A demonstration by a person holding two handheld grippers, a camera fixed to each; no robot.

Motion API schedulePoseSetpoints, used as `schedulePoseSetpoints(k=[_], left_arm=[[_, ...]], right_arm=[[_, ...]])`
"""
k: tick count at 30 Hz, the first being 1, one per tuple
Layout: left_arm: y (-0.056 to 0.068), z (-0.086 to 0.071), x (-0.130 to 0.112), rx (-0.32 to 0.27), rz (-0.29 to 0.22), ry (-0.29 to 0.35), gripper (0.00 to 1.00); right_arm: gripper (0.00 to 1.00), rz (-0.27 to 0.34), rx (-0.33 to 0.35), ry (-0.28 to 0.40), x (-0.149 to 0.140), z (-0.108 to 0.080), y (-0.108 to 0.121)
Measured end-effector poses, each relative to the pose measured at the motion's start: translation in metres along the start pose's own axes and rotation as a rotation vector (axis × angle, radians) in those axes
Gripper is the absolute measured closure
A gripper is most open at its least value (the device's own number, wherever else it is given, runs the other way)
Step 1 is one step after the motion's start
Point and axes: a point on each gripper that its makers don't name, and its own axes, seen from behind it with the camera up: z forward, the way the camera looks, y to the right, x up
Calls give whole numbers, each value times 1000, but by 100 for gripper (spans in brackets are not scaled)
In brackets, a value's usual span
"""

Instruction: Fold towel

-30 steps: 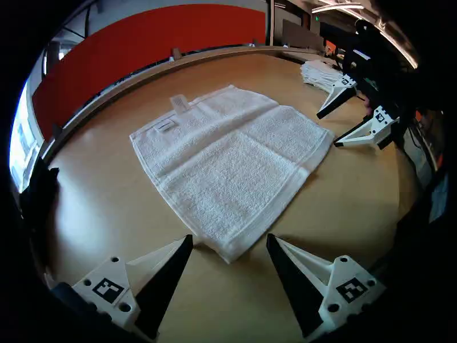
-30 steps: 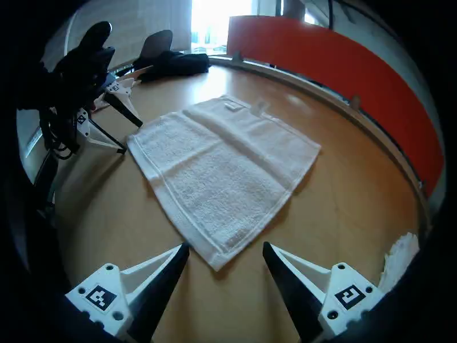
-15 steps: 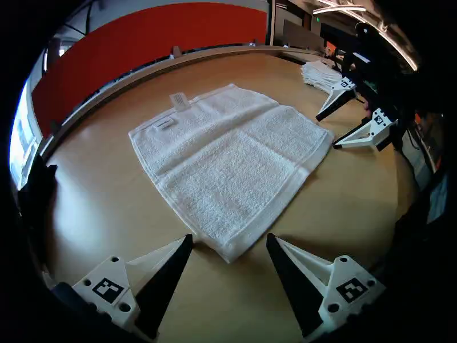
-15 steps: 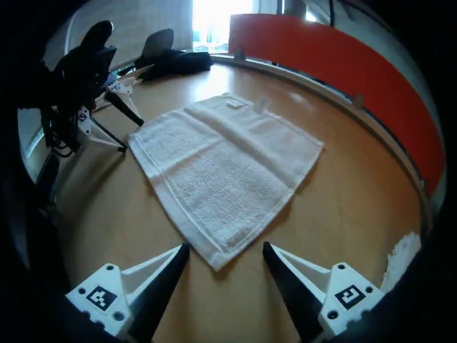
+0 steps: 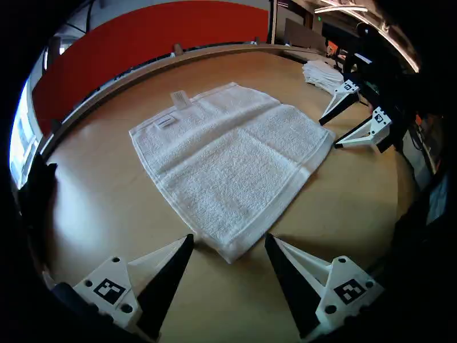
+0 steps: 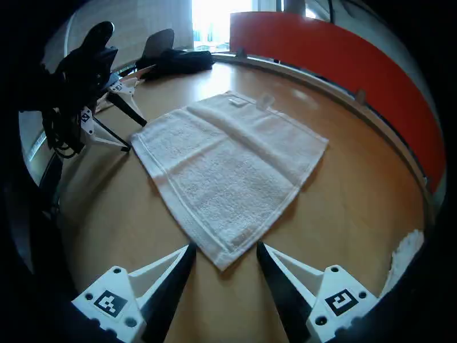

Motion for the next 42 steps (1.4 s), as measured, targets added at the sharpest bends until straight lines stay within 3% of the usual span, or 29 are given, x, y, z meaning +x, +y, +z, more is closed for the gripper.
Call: schedulePoseSetpoints(k=[6,15,23,25,29,42], left_arm=[[-1,0,0,9,-9,-3,14],[0,0,1,17,-18,-7,27],[1,0,1,24,-30,-11,47],[1,0,1,26,-32,-13,49],[-2,1,2,42,-45,-17,76],[3,-1,5,42,-85,-14,84]], right_arm=[[29,4,-2,4,0,-1,2],[52,-3,7,7,1,-2,-2],[76,24,-6,12,1,-2,3],[77,28,-5,12,2,-1,3],[78,27,3,11,2,1,2],[84,12,15,-3,6,-5,-3]])
